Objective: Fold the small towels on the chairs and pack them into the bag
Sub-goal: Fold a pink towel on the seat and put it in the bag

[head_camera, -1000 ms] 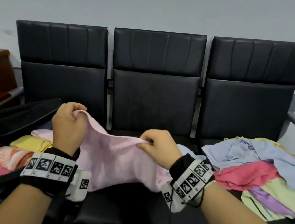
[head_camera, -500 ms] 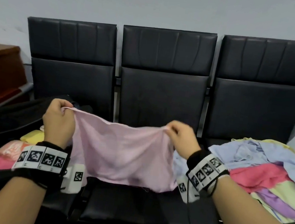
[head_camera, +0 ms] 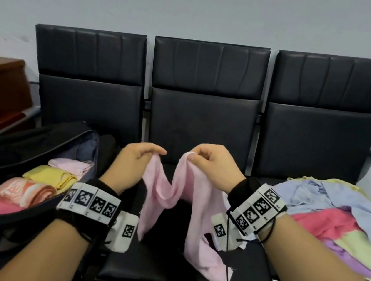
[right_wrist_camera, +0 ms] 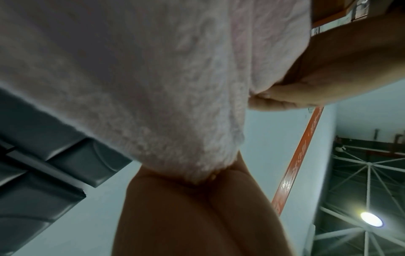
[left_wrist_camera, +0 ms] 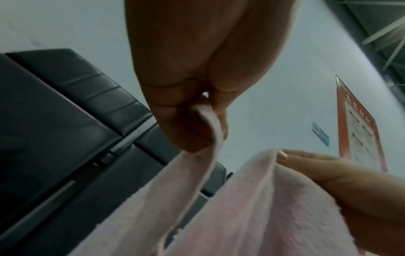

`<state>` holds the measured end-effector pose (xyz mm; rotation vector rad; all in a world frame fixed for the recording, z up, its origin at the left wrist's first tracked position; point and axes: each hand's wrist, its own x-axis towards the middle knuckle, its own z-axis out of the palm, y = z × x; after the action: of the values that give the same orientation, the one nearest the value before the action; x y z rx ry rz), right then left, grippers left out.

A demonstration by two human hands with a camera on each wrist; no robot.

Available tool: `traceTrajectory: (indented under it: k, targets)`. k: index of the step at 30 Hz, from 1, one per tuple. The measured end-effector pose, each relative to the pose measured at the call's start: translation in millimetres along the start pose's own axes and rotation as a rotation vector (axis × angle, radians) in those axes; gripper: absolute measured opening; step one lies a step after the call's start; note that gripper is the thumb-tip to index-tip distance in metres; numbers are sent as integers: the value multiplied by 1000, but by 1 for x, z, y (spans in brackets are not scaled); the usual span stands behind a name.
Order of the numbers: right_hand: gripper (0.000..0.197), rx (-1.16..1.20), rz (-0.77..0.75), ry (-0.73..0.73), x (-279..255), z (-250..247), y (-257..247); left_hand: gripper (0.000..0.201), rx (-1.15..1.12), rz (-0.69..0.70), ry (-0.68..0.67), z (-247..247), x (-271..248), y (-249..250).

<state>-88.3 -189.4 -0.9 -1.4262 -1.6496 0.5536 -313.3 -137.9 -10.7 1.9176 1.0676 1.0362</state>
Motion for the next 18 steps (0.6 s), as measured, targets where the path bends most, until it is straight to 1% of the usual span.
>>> traceTrajectory:
  k: [2, 4, 5, 7, 8, 11, 13, 15, 18]
  targets:
    - [14, -20, -11, -44, -2, 2, -5, 33, -21, -1, -81, 12, -1, 9]
    - [15, -23, -31, -84, -3, 4, -11, 23, 1, 36, -164, 20, -2, 16]
    - [16, -25, -42, -94, -3, 4, -13, 17, 32, 59, -183, 23, -2, 19]
    - [17, -26, -56, -90, -4, 3, -16, 5, 105, 103, -175, 27, -1, 23]
    - [16, -25, -60, -83, -4, 2, -16, 3, 128, 125, -158, 27, -1, 25]
    - [14, -21, -63, -74, -7, 1, -12, 14, 121, 144, -30, 27, 2, 26]
    - [12, 17, -32, -138, -12, 5, -4, 16, 92, 128, 92, 23, 5, 26]
    - [18, 43, 0, -233, -20, 14, 8, 18, 80, 118, 193, 18, 8, 25]
    - [26, -15, 24, -300, -27, 22, 27, 17, 45, 114, 267, 8, 11, 26]
